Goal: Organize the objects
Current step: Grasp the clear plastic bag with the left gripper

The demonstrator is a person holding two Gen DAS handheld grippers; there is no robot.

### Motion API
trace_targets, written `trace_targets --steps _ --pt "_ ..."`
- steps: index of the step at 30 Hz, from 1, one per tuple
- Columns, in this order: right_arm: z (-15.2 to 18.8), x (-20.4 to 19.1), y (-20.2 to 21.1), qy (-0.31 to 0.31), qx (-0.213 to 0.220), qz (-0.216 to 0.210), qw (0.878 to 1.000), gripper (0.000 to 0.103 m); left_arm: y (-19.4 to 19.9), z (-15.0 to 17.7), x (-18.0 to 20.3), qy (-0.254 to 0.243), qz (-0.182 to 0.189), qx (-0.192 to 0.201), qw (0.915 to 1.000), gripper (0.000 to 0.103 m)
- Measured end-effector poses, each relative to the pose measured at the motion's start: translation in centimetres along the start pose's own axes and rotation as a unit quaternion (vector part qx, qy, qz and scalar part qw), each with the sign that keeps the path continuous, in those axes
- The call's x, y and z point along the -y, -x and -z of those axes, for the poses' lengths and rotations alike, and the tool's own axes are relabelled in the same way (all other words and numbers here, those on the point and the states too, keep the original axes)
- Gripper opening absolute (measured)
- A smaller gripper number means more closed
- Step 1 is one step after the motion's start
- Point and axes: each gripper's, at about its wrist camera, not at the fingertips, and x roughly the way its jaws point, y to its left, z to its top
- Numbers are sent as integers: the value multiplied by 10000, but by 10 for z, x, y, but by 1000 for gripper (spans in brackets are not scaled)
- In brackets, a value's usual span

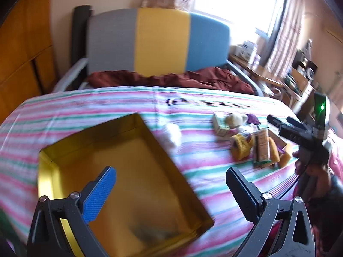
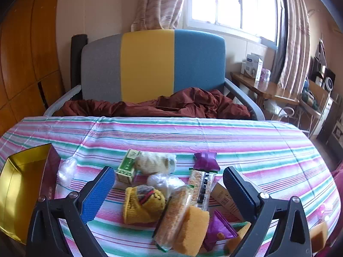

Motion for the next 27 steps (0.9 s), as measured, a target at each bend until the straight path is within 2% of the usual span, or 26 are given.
trace_targets --steps 3,8,11,13,20,24,27 --pt "1 6 -4 -173 -108 -120 9997 103 -33 -26 12 -157 214 -389 9989 103" --pt "-3 13 6 -366 111 -254 9989 103 -90 -56 22 -231 354 -1004 9940 103" --pt "-6 25 6 -668 125 -333 9971 103 -120 -65 22 -188 347 -1333 9903 97" --pt "-7 33 8 -868 161 -378 9954 103 -138 -71 20 -147 339 -1543 9873 88" --pt "-9 49 8 -1297 105 -540 9900 103 -189 -72 22 -387 -26 -2085 9772 70" --pt "-8 51 8 -1389 77 -584 9886 103 -206 -67 24 -460 -127 -2337 9711 49" --pt "-8 54 9 -1426 116 -518 9884 103 -210 -62 32 -787 -402 -2297 9692 36"
